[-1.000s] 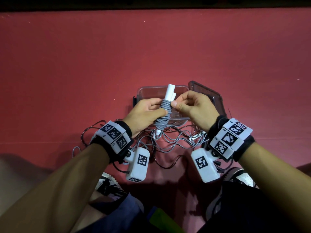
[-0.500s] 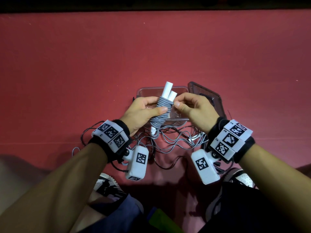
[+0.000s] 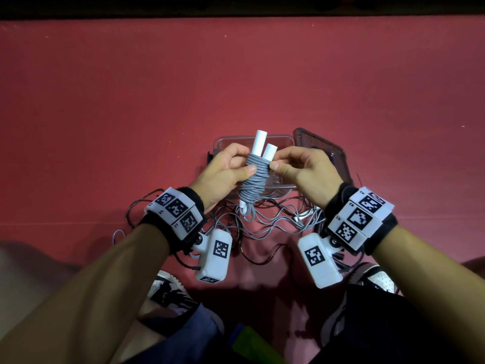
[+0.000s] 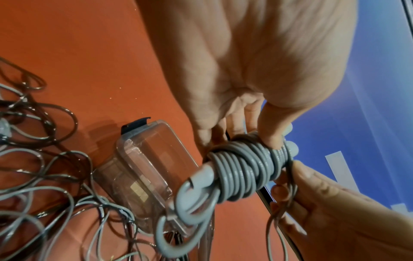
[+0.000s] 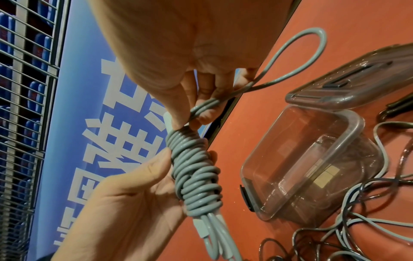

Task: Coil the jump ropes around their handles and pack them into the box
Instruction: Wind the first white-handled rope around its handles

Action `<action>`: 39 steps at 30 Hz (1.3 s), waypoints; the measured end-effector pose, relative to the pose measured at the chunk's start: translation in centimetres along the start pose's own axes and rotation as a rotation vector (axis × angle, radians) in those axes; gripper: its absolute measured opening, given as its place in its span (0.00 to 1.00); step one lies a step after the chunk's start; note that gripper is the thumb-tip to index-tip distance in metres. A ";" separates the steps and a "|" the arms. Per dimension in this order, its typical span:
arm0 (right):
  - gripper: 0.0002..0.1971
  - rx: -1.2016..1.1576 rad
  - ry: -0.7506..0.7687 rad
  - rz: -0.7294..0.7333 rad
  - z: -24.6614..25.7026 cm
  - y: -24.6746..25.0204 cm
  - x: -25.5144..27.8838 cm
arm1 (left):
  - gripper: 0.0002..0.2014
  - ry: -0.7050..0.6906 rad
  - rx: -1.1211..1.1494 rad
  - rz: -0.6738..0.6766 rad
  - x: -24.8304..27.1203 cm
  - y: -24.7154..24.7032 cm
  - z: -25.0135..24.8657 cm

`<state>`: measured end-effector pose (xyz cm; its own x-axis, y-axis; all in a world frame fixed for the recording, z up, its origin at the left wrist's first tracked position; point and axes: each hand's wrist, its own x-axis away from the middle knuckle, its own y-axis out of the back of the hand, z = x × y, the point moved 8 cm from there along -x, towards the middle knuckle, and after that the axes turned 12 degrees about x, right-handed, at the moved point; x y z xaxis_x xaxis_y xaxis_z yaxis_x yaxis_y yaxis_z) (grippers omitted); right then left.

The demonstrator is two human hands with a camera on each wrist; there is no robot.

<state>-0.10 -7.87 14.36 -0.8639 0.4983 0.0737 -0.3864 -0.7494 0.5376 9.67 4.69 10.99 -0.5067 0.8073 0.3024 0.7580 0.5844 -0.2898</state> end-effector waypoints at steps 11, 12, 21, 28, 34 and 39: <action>0.11 0.064 0.038 0.057 0.4 0.0 0.0 | 0.14 0.014 0.122 -0.053 -0.1 0.6 -0.2; 0.10 0.043 0.032 0.049 0.3 0.0 0.0 | 0.17 0.017 0.130 -0.047 0.0 0.4 -0.2; 0.10 0.079 0.034 0.039 0.1 -0.2 0.0 | 0.20 -0.071 -0.105 -0.013 0.3 -0.2 -0.8; 0.08 0.149 0.043 0.032 -0.3 -0.2 -0.1 | 0.23 -0.074 -0.113 -0.079 0.0 1.0 -0.5; 0.05 0.056 0.002 0.050 -0.7 -0.8 -0.1 | 0.21 -0.068 -0.117 -0.097 0.0 0.9 -0.5; 0.12 0.092 -0.004 0.021 -1.0 -0.4 -0.1 | 0.18 -0.078 -0.124 -0.102 0.0 1.0 -0.6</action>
<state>-0.17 -8.03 13.31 -0.8701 0.4847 0.0890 -0.3367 -0.7166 0.6108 10.71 5.24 11.25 -0.6103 0.7510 0.2522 0.7433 0.6529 -0.1454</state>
